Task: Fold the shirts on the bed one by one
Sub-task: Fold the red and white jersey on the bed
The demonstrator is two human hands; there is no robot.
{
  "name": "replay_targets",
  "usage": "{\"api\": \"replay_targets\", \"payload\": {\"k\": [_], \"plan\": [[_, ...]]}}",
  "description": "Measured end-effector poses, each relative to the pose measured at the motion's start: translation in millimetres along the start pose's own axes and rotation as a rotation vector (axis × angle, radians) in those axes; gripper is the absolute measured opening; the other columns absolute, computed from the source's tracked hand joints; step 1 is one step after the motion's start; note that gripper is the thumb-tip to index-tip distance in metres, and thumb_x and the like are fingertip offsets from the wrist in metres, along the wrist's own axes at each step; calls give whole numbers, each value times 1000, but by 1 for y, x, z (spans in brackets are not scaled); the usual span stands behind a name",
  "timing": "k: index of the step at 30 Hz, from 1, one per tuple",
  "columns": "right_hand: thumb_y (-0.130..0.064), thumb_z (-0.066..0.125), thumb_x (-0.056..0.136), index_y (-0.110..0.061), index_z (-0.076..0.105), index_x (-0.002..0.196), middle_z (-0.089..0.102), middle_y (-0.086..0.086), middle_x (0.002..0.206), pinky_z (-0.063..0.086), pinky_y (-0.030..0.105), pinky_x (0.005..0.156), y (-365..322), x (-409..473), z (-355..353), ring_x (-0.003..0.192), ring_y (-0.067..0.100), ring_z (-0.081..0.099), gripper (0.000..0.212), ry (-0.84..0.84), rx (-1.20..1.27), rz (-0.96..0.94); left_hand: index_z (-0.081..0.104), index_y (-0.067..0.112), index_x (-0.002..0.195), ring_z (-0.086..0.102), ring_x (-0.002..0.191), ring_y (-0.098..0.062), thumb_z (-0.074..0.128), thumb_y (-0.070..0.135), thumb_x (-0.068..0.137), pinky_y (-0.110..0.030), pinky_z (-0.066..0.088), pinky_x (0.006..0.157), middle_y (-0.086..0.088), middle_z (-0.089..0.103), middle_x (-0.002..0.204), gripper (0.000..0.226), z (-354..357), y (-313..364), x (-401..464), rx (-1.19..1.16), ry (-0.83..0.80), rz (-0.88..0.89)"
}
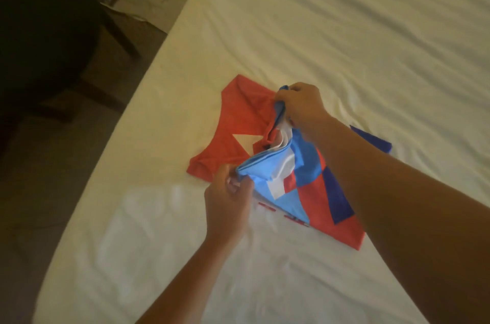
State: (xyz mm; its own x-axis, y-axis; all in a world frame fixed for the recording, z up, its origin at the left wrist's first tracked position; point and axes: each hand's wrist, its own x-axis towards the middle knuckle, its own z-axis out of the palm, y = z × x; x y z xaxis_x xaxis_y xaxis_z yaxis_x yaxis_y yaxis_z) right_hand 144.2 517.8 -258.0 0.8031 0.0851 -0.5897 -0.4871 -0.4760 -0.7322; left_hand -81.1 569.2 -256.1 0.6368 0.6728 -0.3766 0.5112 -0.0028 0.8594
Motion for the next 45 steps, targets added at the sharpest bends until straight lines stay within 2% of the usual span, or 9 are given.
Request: {"api": "replay_targets", "payload": {"k": [4,8,13,16,19,24,28,35,45], "plan": [[-4,73,75,-15,47,58,38,-1,41,34,24,46,-13,4,33,45,18,40,33,8,17,40,60,12,81,58,64,-14,59,24,80,-35,49,65,3,63,70,12,-21,-7,20,-31,57,-47],[-8,77,72,-12,58,71,57,11,64,57,40,58,-23,5,58,62,25,61,20,10,56,65,62,13,81,59,65,-5,58,27,77,-24,46,64,9,65,68,14,-42,-18,33,9,114,-97],[-23,69,87,-11,61,86,67,18,84,61,45,67,-28,-1,66,70,29,70,14,-100,139,65,62,23,77,60,67,-2,61,23,83,-18,41,59,16,66,65,6,-56,-26,40,79,138,-178],[-25,66,92,-13,65,92,69,9,87,62,42,73,-20,-13,52,77,25,72,11,-80,149,-28,59,26,86,63,82,-15,62,29,79,-30,47,68,12,64,77,8,-56,-21,35,159,191,-216],[-24,61,92,-16,68,94,71,1,90,57,32,77,4,-24,27,84,20,70,12,60,-45,-237,60,20,105,56,96,-28,65,24,80,-37,46,76,1,59,103,26,-49,-13,35,411,251,16],[-22,58,93,-11,68,101,61,-3,104,42,17,88,67,-39,-19,99,21,58,17,243,-396,-562,65,13,101,59,88,-34,60,32,77,-41,46,71,-10,63,103,31,-3,8,79,819,94,599],[-42,48,94,-11,63,127,56,11,137,41,48,101,116,-46,-56,124,36,50,47,295,-714,-585,66,13,119,62,106,-37,54,43,89,-46,45,83,-12,63,127,44,35,17,121,1079,-131,901],[-71,18,95,-29,25,158,6,4,169,18,51,118,165,-52,-97,154,29,10,76,192,-1073,-364,35,20,158,33,148,-37,28,65,101,-51,28,116,-11,30,165,73,29,-15,150,1244,-192,937],[-29,52,80,-15,51,137,46,9,137,31,49,103,114,-22,-124,125,34,41,59,223,-941,-383,42,17,149,40,136,-38,45,46,81,-51,31,105,-11,46,147,74,38,43,175,1253,-275,895]]}}
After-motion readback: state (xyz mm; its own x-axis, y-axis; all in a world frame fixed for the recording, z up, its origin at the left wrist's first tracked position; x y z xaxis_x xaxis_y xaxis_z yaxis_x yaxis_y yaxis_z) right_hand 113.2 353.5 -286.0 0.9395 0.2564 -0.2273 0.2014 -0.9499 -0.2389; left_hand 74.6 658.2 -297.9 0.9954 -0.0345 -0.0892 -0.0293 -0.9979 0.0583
